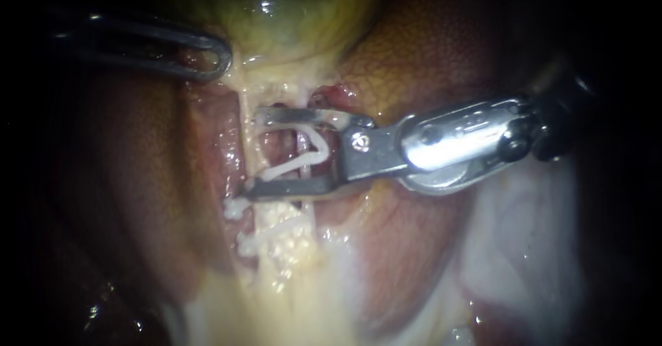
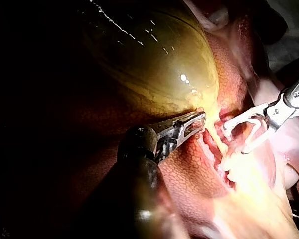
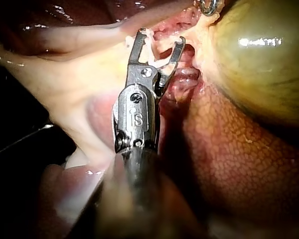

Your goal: Clipping third clip left tube

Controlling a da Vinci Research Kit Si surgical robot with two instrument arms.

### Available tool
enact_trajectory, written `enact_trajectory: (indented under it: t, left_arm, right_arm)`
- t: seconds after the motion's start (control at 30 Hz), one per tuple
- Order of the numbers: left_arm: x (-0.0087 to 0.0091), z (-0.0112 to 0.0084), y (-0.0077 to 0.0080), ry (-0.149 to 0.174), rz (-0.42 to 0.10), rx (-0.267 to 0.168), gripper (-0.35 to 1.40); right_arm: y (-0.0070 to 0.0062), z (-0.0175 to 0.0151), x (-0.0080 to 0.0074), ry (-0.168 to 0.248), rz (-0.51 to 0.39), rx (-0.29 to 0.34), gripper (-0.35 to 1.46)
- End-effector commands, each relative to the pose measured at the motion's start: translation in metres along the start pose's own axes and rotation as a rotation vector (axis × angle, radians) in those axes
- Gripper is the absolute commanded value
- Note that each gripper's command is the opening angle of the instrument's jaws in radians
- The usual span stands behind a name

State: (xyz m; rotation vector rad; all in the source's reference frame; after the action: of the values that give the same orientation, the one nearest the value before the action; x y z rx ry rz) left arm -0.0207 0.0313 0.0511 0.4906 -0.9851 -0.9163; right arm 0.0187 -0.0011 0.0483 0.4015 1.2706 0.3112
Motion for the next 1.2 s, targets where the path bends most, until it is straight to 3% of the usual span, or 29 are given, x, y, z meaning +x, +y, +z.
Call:
enact_trajectory:
  t: [0.03,0.23,0.47,0.7,0.8,1.03,1.2]
  left_arm:
    - [0.0000,0.0000,0.0000,0.000,0.000,0.002,-0.35]
    - [0.0000,-0.0001,0.0000,0.000,0.000,0.002,-0.35]
    - [0.0000,-0.0001,-0.0001,0.000,-0.001,0.002,-0.35]
    - [0.0000,-0.0001,-0.0003,0.000,-0.001,0.001,-0.35]
    - [0.0000,-0.0001,-0.0003,0.000,-0.001,0.001,-0.35]
    - [0.0000,-0.0001,-0.0003,0.000,-0.001,0.001,-0.35]
    - [0.0000,-0.0001,-0.0003,0.000,-0.001,0.001,-0.35]
  right_arm:
    - [-0.0001,-0.0003,0.0000,0.003,0.013,0.004,0.46]
    - [0.0004,-0.0011,-0.0013,0.020,0.076,0.053,0.45]
    - [0.0017,-0.0002,-0.0038,0.052,0.158,0.113,0.45]
    - [0.0041,0.0006,-0.0072,0.060,0.241,0.128,0.45]
    - [0.0055,0.0008,-0.0082,0.090,0.297,0.130,0.45]
    - [0.0078,0.0012,-0.0098,0.126,0.383,0.149,0.45]
    - [0.0090,0.0016,-0.0100,0.152,0.419,0.172,0.45]
